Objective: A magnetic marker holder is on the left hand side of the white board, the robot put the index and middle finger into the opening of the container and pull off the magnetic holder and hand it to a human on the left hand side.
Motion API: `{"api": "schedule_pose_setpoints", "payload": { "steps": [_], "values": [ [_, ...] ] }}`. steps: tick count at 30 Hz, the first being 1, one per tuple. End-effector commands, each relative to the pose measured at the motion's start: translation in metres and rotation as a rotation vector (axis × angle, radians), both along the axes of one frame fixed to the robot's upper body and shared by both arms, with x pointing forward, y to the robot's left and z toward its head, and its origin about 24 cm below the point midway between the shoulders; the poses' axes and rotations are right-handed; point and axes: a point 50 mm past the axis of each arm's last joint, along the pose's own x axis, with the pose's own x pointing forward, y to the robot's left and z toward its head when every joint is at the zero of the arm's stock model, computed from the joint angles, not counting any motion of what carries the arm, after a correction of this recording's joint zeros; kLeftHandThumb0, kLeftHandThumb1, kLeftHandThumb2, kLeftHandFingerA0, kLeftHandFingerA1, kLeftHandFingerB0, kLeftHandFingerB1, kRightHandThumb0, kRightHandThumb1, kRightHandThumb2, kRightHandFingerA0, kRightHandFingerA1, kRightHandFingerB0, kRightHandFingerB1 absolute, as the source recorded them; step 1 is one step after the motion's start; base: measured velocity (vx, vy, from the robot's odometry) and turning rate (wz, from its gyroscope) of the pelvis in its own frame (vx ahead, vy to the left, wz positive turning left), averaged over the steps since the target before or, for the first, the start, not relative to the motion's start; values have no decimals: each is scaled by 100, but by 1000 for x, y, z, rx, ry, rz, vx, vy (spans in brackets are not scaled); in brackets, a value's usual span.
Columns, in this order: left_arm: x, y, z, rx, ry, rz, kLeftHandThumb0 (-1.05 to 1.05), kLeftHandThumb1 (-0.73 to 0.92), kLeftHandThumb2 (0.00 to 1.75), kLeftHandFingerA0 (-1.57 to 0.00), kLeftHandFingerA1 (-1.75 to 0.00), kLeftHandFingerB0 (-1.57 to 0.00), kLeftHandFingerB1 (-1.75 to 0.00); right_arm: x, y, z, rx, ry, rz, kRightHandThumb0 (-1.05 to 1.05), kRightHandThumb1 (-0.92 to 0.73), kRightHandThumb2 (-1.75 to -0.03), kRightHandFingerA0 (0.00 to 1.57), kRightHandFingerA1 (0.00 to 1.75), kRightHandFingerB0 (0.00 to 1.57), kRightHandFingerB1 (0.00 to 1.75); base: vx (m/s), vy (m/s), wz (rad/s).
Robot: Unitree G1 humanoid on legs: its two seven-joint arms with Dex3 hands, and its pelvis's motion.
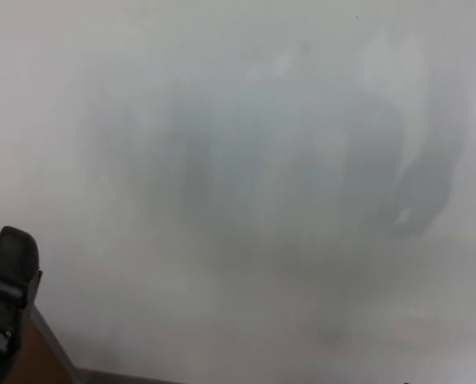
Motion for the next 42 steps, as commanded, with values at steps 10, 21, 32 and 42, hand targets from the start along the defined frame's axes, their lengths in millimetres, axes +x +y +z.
{"api": "schedule_pose_setpoints", "payload": {
  "steps": [10, 21, 32, 42],
  "values": [
    [-25, -4, -157, 616, 737, 66, -70, 49, 80, -19, -45, -14, -39, 1, -5, 1, -36, 10, 2, -50, -71, -62, 61, 51, 50, 42, 0, 0, 0],
    [-40, -14, -193, 753, 917, 44, -65, 53, 57, -27, -38, -25, -30, 7, -5, 3, -28, -12, 12, -50, -70, -62, 58, 51, 47, 41, 0, 0, 0],
    [-36, -6, -206, 761, 1003, 98, -67, 46, 77, -19, -47, -14, -39, 25, -3, 9, -34, -32, 20, -50, -71, -62, 64, 51, 50, 41, 0, 0, 0],
    [-38, -4, -209, 755, 999, 120, -67, 48, 79, -20, -47, -16, -39, 27, -1, 11, -34, -66, 48, -49, -72, -62, 58, 53, 43, 41, 0, 0, 0]
  ]
}}
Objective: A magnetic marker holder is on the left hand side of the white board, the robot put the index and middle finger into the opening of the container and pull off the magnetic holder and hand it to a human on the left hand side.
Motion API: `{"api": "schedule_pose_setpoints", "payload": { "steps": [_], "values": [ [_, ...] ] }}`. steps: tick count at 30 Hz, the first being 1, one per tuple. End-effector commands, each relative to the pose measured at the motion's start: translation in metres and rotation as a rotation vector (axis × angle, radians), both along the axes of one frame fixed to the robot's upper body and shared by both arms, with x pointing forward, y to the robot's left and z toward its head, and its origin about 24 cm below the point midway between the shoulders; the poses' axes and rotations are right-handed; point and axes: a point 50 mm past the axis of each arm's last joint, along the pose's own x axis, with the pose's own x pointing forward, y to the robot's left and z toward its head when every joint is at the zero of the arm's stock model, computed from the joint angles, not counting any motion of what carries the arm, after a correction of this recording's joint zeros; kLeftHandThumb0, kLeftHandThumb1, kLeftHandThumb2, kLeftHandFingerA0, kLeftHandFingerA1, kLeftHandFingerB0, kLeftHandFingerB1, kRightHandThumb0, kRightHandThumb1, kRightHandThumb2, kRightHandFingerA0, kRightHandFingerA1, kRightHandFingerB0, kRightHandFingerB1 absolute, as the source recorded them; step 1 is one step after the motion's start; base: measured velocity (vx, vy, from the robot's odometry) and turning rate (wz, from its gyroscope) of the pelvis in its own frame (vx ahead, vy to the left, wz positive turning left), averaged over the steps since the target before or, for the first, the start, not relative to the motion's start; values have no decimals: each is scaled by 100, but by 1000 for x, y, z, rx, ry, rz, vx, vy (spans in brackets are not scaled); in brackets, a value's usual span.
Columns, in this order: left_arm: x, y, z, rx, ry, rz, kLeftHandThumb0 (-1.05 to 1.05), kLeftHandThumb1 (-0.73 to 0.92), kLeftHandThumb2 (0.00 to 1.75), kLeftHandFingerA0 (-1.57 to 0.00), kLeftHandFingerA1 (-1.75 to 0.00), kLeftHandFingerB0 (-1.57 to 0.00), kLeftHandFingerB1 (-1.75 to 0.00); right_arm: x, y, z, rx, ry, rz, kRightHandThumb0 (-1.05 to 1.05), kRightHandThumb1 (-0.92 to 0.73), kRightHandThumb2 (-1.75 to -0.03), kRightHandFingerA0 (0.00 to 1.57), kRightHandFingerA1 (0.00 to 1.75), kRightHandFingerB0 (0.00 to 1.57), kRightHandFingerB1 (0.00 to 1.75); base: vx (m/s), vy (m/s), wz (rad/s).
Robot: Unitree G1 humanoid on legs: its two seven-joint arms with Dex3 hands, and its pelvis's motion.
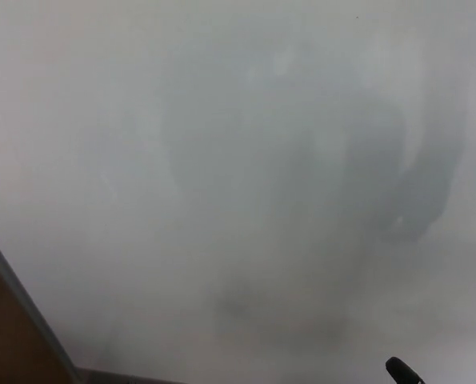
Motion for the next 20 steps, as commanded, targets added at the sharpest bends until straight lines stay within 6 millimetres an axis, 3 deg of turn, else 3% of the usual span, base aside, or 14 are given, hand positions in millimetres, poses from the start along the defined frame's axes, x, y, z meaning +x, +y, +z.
{"api": "schedule_pose_setpoints", "payload": {
  "steps": [1, 11, 12, 13, 14, 15, 16, 20],
  "values": [
    [-7, 17, -4, 206, 3, -43, -67, 48, 79, -20, -47, -16, -39, -4, -8, 1, -31, -2, 7, -49, -72, -62, 58, 53, 43, 41, 0, 0, 0],
    [-6, 14, -9, 212, 77, 20, -67, 49, 80, -22, -48, -19, -40, -6, -11, -1, -19, 20, -17, -50, -71, -62, 63, 50, 50, 41, 0, 0, 0],
    [-5, 14, -10, 214, 82, 28, -62, 61, 57, -27, -40, -22, -27, -6, -12, -1, -25, 19, -19, -50, -71, -62, 63, 51, 50, 42, 0, 0, 0],
    [-5, 13, -10, 214, 83, 31, -62, 61, 57, -27, -40, -22, -27, -6, -12, -1, -26, 18, -19, -50, -71, -62, 63, 51, 50, 42, 0, 0, 0],
    [-6, 13, -10, 215, 85, 35, -66, 49, 81, -20, -49, -14, -40, -7, -12, -1, -31, 18, -18, -50, -71, -62, 62, 50, 49, 41, 0, 0, 0],
    [-6, 13, -10, 216, 86, 38, -66, 49, 81, -20, -49, -14, -40, -7, -12, -1, -33, 19, -17, -50, -71, -62, 62, 50, 49, 41, 0, 0, 0],
    [-6, 13, -11, 213, 88, 45, -60, 63, 59, -26, -42, -22, -28, -7, -12, -1, -36, 21, -16, -50, -71, -62, 61, 51, 49, 41, 0, 0, 0],
    [-6, 12, -11, 204, 85, 50, -60, 65, 60, -23, -41, -22, -28, -7, -13, -1, -31, 20, -17, -49, -73, -62, 62, 51, 48, 41, 0, 0, 0]
  ]
}}
